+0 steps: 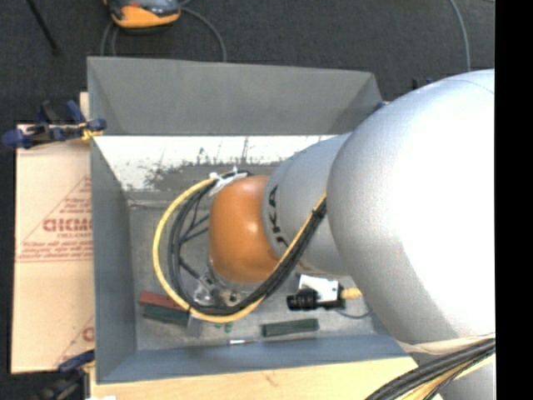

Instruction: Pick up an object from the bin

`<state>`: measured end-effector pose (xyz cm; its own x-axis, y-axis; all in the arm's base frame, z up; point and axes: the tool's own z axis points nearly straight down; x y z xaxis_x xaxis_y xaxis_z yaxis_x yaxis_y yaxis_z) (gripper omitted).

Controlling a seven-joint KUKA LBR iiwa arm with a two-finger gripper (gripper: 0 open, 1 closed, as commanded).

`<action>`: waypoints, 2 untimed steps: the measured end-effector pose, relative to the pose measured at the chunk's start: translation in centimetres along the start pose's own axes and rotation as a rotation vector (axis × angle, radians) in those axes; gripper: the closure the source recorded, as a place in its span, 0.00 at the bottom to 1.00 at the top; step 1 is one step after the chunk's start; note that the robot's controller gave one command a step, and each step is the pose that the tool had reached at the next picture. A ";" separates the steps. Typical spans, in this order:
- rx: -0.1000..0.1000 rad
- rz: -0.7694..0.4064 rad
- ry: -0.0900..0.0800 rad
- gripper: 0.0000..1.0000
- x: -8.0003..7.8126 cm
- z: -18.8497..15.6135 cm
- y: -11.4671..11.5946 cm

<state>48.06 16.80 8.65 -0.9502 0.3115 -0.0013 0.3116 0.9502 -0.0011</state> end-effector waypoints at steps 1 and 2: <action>-0.001 0.000 0.001 1.00 0.0 -0.9 0.0; -0.003 0.000 0.000 1.00 0.0 -1.7 0.0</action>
Offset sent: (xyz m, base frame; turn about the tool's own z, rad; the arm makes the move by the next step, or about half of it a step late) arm 0.0000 0.0000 0.0207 0.0000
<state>48.12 16.82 10.30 -0.9502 0.3117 -0.0013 0.3117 0.9502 0.0016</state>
